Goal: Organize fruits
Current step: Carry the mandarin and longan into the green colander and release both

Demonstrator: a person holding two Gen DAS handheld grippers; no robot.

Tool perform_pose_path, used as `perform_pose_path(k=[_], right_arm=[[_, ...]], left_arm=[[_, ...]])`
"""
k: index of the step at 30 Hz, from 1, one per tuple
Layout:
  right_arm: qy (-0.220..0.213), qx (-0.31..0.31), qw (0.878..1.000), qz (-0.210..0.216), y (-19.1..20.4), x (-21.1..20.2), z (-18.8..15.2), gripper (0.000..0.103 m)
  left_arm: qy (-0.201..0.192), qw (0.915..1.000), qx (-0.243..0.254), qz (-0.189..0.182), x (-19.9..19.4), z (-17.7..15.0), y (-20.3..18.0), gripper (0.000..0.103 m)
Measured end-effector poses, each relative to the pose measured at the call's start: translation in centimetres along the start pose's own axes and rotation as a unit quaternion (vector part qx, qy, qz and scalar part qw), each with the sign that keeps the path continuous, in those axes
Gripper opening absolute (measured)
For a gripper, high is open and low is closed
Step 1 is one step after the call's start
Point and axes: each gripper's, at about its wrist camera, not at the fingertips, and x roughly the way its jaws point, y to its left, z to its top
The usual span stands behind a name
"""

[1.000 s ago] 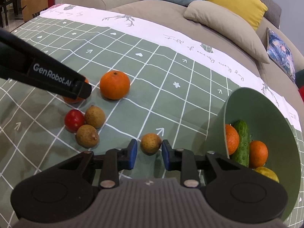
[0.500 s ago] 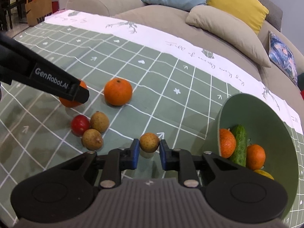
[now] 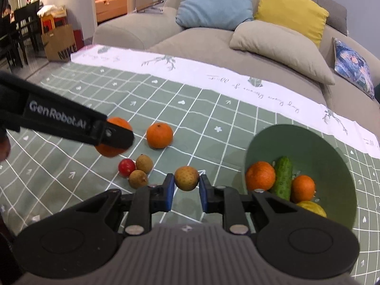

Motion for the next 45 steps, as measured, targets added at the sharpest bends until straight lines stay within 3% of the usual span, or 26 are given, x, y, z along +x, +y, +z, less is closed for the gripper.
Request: perform_pose_path(k=[9, 18, 27, 45], right_arm=[[-0.018, 0.033, 0.999, -0.015, -4.1, -3.5, -1.8, 0.017], [-0.003, 0.08, 0.996, -0.033, -10.2, -4.6, -3.0, 0.017], [0.052, 0.133, 0.99, 0.018, -14.9, -2.8, -3.5, 0.018], [0.139, 0.154, 0.976, 0.063, -15.9, 1.4, -3.3, 0.018]], left_arm=[[0.008, 0.9974, 0.065, -0.029, 0.1, 0.0, -6.1, 0.046], [0.043, 0.9911, 0.112, -0.056, 2.5, 0.8, -11.2, 0.046], [0.09, 0.9847, 0.142, -0.048, 6.4, 1.7, -14.1, 0.046], [0.163, 0.9644, 0.207, -0.027, 12.1, 1.8, -15.9, 0.047]])
